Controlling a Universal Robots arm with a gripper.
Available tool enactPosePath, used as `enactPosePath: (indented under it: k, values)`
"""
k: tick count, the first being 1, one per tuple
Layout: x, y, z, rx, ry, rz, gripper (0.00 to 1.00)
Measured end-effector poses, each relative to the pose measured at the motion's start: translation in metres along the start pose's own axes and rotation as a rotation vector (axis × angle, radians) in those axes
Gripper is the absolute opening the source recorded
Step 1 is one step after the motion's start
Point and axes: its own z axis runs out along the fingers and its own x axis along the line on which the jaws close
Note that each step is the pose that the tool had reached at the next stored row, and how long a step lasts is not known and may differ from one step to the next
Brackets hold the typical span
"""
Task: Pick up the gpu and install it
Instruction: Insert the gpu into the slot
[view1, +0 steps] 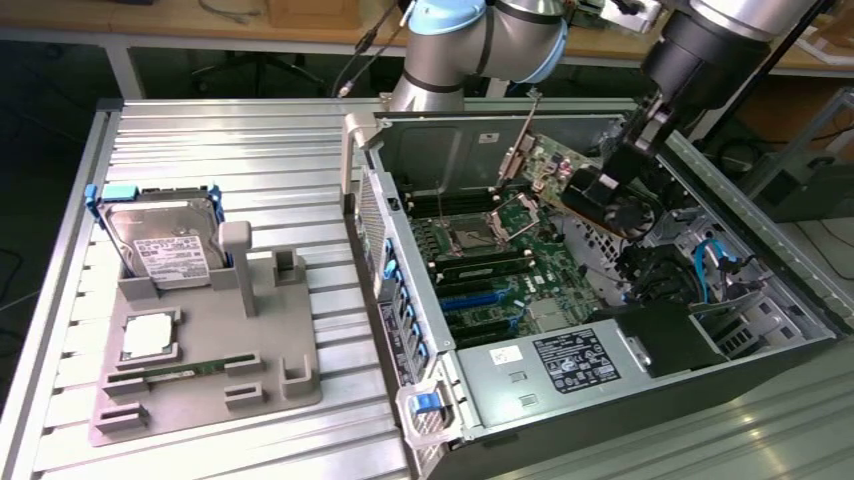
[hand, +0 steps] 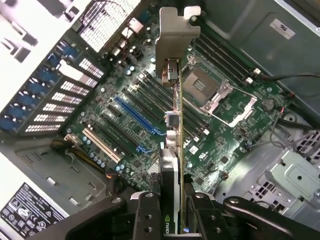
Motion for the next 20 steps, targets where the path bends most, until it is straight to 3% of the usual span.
enactPosePath:
  k: [20]
  values:
    - [-0.002,-0.0017,0.0239,0.0247,0.0281,-0.388,0.27]
